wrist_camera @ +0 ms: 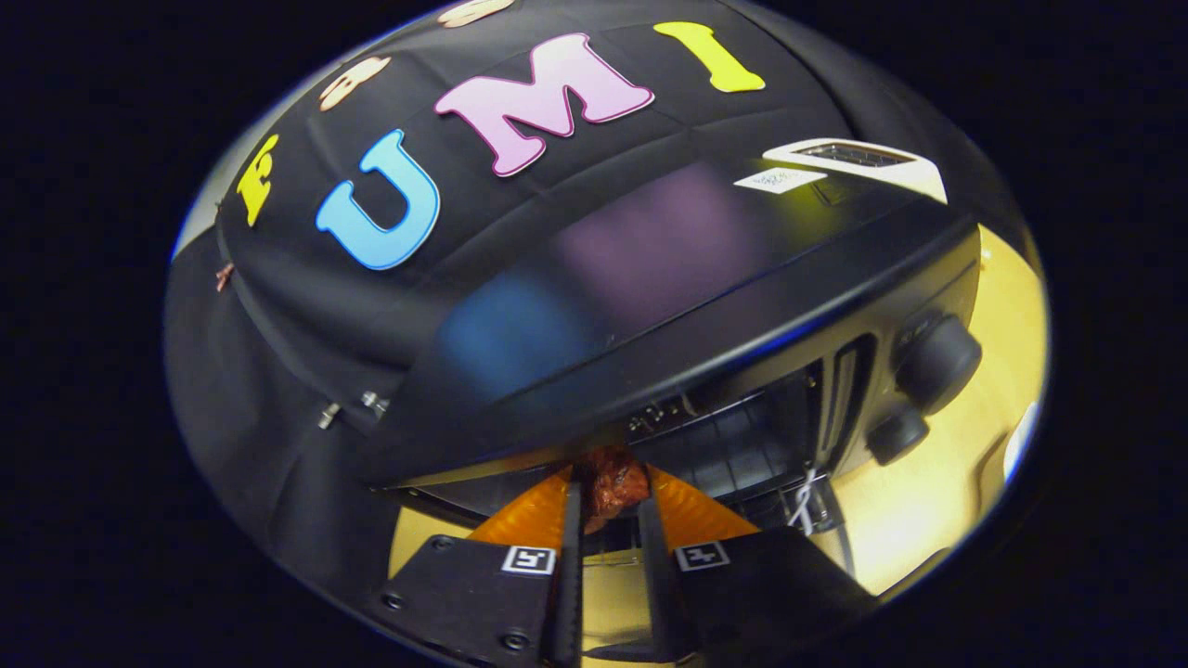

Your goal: Open the toaster oven, put the food inside, and close the toaster oven door.

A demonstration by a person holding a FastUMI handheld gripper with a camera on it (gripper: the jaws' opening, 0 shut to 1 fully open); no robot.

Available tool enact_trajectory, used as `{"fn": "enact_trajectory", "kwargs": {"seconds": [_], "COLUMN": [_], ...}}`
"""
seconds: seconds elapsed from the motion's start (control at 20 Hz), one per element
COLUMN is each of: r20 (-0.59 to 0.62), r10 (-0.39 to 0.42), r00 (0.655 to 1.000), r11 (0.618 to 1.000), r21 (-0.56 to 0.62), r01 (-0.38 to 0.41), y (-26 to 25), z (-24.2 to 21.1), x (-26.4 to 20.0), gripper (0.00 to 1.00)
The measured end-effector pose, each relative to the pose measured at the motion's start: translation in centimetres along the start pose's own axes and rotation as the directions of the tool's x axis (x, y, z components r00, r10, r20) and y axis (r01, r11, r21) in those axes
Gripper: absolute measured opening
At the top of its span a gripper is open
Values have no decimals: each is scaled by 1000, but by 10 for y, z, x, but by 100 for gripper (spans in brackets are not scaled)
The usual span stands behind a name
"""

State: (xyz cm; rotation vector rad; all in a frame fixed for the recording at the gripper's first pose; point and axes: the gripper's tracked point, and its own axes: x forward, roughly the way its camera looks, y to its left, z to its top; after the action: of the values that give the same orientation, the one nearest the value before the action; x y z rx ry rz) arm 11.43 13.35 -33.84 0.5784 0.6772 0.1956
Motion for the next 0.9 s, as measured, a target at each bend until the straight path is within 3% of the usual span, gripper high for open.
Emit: {"fn": "enact_trajectory", "kwargs": {"seconds": [0.05, 0.3, 0.9], "r20": [18, 48, 87], "r10": [-24, -102, -66], "r00": [1000, 994, 994], "r11": [999, 988, 984], "r21": [-30, -113, -157], "r01": [25, 107, 79], "y": [-5, -24, -14], "z": [3, 12, 26], "x": [-1, -8, -65], "gripper": [38, 98, 99]}}
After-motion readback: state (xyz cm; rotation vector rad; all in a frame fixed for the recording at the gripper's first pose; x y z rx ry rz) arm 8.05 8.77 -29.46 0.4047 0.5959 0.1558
